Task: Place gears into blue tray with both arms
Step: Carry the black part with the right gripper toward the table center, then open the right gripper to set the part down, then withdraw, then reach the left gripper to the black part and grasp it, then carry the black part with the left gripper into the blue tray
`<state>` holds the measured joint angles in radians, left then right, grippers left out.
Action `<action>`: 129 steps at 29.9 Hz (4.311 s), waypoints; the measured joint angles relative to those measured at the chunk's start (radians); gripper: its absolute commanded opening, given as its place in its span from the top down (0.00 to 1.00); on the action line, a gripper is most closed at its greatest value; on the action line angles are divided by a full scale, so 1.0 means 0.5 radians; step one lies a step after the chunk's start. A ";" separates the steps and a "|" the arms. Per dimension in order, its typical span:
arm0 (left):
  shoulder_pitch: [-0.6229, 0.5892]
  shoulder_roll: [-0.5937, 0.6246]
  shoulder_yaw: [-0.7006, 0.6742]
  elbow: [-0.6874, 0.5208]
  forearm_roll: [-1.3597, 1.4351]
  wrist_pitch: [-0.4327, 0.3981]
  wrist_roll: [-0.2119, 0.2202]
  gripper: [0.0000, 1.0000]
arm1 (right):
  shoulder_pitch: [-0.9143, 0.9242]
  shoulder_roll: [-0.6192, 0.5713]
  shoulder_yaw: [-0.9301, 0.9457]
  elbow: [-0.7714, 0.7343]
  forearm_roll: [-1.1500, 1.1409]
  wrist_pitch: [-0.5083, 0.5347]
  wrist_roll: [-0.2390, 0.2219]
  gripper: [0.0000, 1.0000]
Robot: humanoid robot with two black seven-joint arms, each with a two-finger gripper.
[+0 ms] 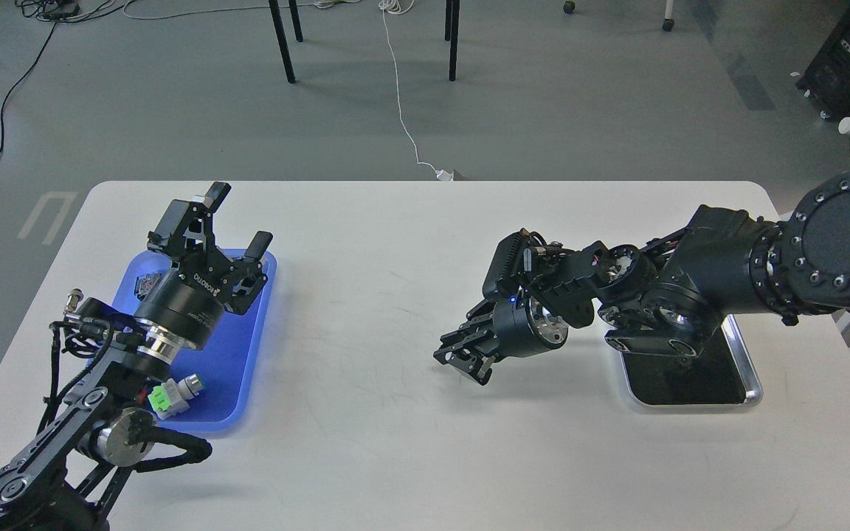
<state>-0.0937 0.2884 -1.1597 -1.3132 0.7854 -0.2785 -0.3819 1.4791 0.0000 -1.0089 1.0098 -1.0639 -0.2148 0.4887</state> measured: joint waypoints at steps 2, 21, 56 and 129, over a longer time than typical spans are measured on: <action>0.000 0.000 0.000 0.000 0.000 -0.001 0.000 0.02 | -0.013 0.000 0.000 -0.004 0.021 -0.002 0.000 0.83; 0.000 0.019 -0.013 0.000 0.000 -0.001 -0.003 0.02 | -0.036 0.000 -0.001 -0.007 0.130 0.000 0.000 0.36; -0.110 0.161 0.019 0.003 0.084 0.000 -0.036 0.02 | -0.894 -0.955 1.947 0.174 1.531 0.355 -0.001 0.04; -1.712 -0.336 2.193 0.926 2.792 -0.011 -0.213 0.91 | -1.829 -1.255 3.061 -0.121 2.124 1.407 0.000 0.02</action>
<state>-0.9495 0.1203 -0.0631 -0.8504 2.1815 -0.2841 -0.4884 0.5645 -0.6273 0.5215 0.9495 -0.0018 0.4887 0.4885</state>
